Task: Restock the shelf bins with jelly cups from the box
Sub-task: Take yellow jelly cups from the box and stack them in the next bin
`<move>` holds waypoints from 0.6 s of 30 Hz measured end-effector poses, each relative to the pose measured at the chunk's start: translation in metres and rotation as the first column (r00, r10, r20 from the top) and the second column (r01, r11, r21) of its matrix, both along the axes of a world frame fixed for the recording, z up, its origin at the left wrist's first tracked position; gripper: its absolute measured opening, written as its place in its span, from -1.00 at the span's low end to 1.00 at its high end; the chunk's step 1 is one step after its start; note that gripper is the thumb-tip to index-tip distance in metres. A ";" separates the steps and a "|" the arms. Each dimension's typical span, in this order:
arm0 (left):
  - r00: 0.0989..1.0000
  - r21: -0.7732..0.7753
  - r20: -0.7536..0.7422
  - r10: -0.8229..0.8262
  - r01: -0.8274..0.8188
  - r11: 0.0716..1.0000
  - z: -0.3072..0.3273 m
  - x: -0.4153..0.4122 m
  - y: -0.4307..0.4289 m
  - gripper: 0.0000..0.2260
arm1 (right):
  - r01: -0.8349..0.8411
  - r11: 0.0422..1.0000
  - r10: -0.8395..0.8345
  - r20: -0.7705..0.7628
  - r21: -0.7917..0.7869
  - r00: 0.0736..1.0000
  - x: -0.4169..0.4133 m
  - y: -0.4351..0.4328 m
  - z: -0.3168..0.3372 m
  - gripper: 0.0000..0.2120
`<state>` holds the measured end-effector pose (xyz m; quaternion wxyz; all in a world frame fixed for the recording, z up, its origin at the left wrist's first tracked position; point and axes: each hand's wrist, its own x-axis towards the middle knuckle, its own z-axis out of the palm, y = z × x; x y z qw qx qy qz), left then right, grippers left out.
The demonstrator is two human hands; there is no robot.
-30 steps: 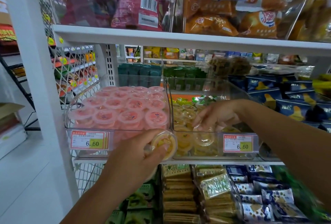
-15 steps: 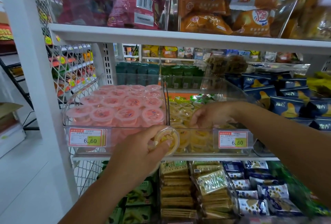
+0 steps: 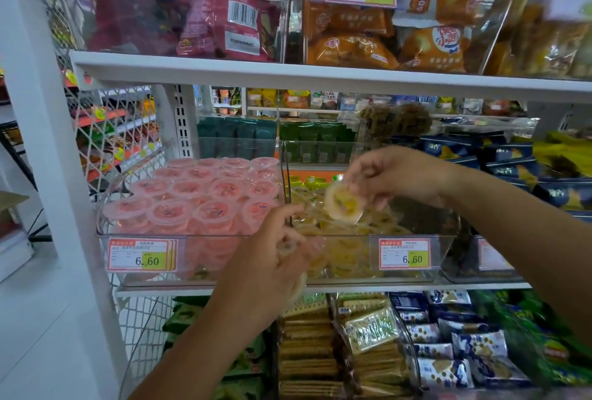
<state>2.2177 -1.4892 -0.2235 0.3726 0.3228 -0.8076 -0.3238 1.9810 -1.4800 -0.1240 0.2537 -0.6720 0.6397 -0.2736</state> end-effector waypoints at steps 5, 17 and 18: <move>0.999 0.049 0.025 -0.038 0.037 0.998 0.008 0.008 0.007 -0.79 | 0.200 0.949 -0.116 -0.319 0.246 0.941 -0.048 -0.016 -0.025 -0.86; 0.998 0.008 -0.016 -0.056 0.056 0.998 0.012 -0.003 0.009 -0.50 | 0.210 0.966 -0.181 -0.191 0.149 0.965 -0.041 -0.011 -0.038 -0.82; 0.998 -0.002 -0.041 -0.050 0.050 0.999 0.015 -0.008 0.007 -0.47 | 0.189 0.979 -0.173 -0.166 0.082 0.971 -0.037 -0.006 -0.029 -0.82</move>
